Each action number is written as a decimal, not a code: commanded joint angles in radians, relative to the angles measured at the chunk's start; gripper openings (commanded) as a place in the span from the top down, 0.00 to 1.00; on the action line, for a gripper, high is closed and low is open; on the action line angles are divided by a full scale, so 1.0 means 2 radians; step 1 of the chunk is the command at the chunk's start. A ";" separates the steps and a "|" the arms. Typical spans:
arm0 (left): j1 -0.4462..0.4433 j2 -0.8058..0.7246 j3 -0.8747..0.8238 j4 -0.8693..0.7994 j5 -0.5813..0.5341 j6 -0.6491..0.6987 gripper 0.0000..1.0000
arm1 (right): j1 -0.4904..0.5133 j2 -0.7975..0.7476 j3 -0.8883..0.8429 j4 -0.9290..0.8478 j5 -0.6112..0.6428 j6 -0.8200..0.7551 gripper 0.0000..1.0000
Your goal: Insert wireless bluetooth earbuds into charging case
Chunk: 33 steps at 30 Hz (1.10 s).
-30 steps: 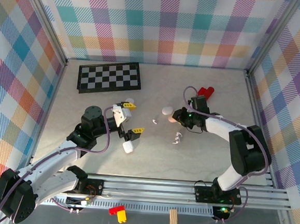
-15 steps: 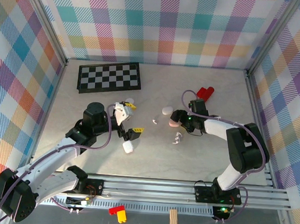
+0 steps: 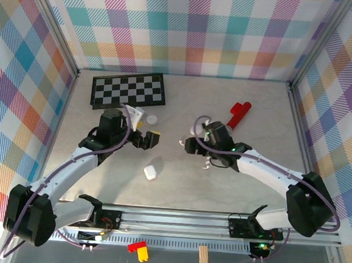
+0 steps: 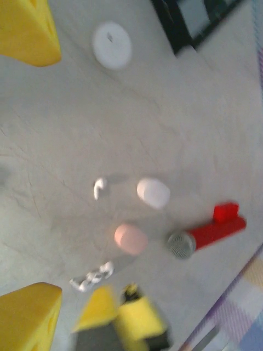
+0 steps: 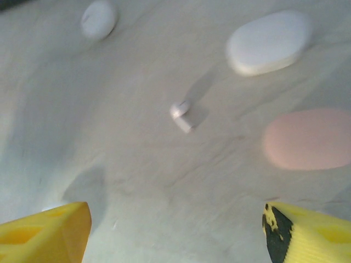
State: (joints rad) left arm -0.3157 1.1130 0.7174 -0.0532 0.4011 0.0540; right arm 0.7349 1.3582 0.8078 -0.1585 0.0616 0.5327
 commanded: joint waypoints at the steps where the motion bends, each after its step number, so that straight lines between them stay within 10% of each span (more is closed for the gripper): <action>1: 0.045 0.004 -0.003 0.025 0.007 -0.090 0.00 | 0.057 0.010 0.011 -0.019 0.037 -0.031 0.19; 13: 0.104 0.005 -0.026 0.047 0.003 -0.186 0.00 | 0.230 0.202 0.191 -0.111 0.107 0.000 0.18; 33: 0.116 -0.028 -0.013 -0.024 -0.043 -0.169 0.00 | 0.244 0.365 0.341 -0.229 0.120 0.018 0.38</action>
State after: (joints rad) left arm -0.0948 1.0794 0.6655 -0.0391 0.3595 -0.2947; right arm 1.2186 2.0647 1.4586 -0.5629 0.2813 0.5655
